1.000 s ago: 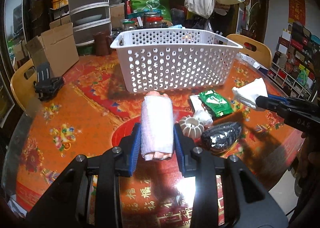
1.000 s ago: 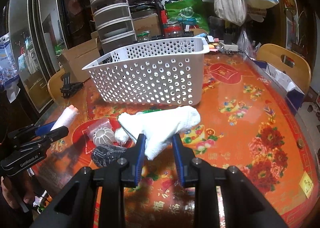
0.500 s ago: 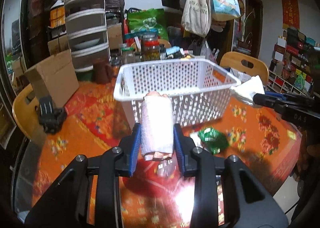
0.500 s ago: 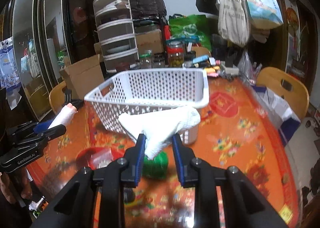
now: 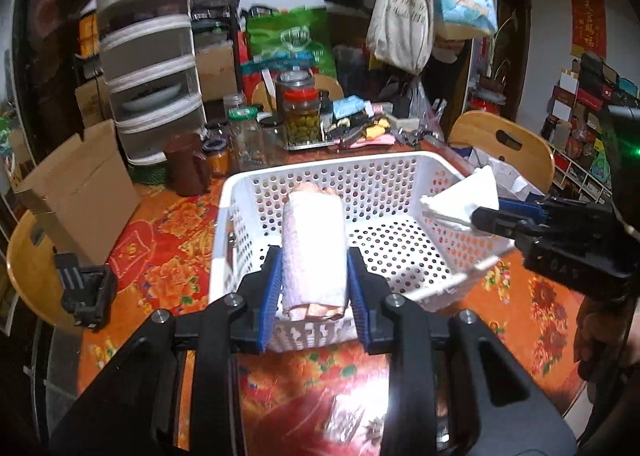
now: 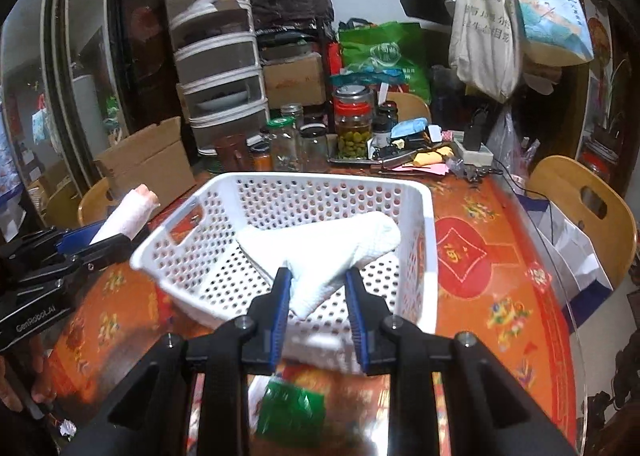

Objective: Organize soft objects
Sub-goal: 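Carry the pink towel and white cloth into the basket and open both tools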

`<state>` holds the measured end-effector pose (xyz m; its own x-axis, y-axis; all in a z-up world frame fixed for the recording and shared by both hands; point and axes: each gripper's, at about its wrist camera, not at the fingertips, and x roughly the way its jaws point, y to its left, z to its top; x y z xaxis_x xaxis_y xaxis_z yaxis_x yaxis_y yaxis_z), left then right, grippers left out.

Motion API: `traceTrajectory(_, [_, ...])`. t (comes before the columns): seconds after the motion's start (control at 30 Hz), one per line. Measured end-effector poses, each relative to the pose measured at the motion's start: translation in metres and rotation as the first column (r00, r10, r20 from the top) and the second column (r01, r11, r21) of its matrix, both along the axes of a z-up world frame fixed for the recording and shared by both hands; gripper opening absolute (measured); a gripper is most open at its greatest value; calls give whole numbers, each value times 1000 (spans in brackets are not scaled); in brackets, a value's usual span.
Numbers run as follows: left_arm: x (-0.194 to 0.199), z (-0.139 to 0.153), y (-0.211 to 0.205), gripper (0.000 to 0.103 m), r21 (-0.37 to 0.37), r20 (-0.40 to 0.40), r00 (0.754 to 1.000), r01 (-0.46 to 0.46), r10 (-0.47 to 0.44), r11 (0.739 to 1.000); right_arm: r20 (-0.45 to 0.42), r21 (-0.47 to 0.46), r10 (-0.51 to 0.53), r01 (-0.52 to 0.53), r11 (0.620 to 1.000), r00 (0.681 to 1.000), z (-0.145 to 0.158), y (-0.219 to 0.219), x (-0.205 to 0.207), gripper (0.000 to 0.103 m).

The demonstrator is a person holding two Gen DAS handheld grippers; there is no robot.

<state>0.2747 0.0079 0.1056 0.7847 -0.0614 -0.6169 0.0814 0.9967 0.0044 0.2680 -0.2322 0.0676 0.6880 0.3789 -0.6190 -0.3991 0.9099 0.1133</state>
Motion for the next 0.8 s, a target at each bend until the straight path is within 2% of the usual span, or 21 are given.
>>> traceTrajectory(0.17, [65, -17, 0, 29, -20, -138, 990, -16, 13, 1000, -109, -58, -26, 20, 998, 994, -20, 15, 51, 26])
traceTrajectory(0.37, [121, -59, -2, 29, -29, -306, 952, -25, 15, 999, -218, -135, -34, 5, 991, 975, -48, 35, 88, 26])
traceTrajectory(0.57, [140, -86, -2, 29, -31, -376, 927, -35, 21, 999, -281, -189, -25, -30, 981, 959, -64, 51, 109, 27])
traceTrajectory(0.7, [142, -94, -1, 30, -41, -386, 922, -42, 23, 998, -300, -226, -25, -46, 973, 954, -70, 59, 114, 28])
traceTrajectory(0.77, [142, -95, 2, 30, -46, -380, 925, -47, 25, 998, -303, -224, -29, -42, 974, 952, -71, 58, 114, 32])
traceTrajectory(0.8, [141, -94, 2, 34, -47, -376, 926, -49, 28, 998, -303, -221, -29, -41, 974, 952, -71, 58, 114, 33])
